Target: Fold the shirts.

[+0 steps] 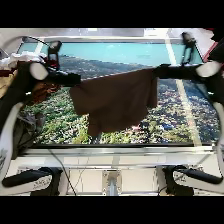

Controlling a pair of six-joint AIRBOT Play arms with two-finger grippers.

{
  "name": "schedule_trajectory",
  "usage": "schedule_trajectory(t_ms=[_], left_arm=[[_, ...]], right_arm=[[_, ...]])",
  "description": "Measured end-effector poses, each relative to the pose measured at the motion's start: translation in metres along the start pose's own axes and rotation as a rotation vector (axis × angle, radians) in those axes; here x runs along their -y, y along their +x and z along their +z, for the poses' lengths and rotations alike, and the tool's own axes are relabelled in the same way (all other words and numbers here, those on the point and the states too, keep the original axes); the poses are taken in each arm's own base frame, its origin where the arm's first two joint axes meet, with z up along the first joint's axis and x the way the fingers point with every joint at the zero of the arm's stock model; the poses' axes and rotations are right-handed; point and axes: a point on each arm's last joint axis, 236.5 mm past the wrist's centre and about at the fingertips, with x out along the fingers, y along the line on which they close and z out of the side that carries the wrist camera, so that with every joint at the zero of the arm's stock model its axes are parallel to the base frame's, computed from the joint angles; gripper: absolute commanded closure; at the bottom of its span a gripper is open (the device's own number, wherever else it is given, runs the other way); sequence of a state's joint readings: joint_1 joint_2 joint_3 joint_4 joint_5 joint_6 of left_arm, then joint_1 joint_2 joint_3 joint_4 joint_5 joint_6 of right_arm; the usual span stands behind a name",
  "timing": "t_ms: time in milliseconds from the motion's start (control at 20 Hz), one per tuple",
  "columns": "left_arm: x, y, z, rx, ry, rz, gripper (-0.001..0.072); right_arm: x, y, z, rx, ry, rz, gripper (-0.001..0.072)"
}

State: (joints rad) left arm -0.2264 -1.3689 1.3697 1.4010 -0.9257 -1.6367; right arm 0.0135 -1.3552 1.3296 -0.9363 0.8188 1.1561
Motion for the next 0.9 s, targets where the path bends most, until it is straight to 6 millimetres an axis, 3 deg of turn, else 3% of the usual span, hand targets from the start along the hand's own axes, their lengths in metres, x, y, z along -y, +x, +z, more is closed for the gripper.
schedule_trajectory(t_ms=[100, 150, 200, 250, 400, 500, 600, 750, 900], left_arm=[[-0.011, 0.037, 0.01, 0.042, -0.058, 0.026, 0.0655], [-0.014, 0.049, 0.018, 0.079, -0.079, 0.031, 0.0405], [-0.016, 0.056, 0.028, 0.121, -0.098, 0.031, 0.0105], [-0.016, 0.059, 0.04, 0.168, -0.113, 0.028, 0.0053], [-0.014, 0.044, 0.086, 0.308, -0.13, 0.01, 0.0054], [-0.013, 0.01, 0.12, 0.412, -0.106, 0.009, 0.0054], [-0.016, -0.037, 0.148, 0.516, -0.057, 0.034, 0.0057], [-0.026, -0.097, 0.165, 0.601, 0.016, 0.105, 0.0062], [-0.036, -0.126, 0.16, 0.592, 0.068, 0.178, 0.0062]], right_arm=[[0.01, 0.045, -0.003, 0.036, 0.045, -0.02, 0.0665], [0.015, 0.06, -0.001, 0.071, 0.056, -0.039, 0.057], [0.018, 0.072, 0.004, 0.112, 0.061, -0.059, 0.0362], [0.02, 0.078, 0.012, 0.158, 0.065, -0.077, 0.0241], [0.023, 0.08, 0.034, 0.244, 0.057, -0.105, 0.025], [0.027, 0.065, 0.046, 0.256, 0.026, -0.116, 0.0275], [0.033, 0.04, 0.049, 0.224, 0.006, -0.127, 0.0279], [0.043, 0.009, -0.001, 0.01, 0.007, -0.129, 0.0316], [0.046, -0.006, -0.09, -0.206, 0.088, -0.118, 0.0291]])
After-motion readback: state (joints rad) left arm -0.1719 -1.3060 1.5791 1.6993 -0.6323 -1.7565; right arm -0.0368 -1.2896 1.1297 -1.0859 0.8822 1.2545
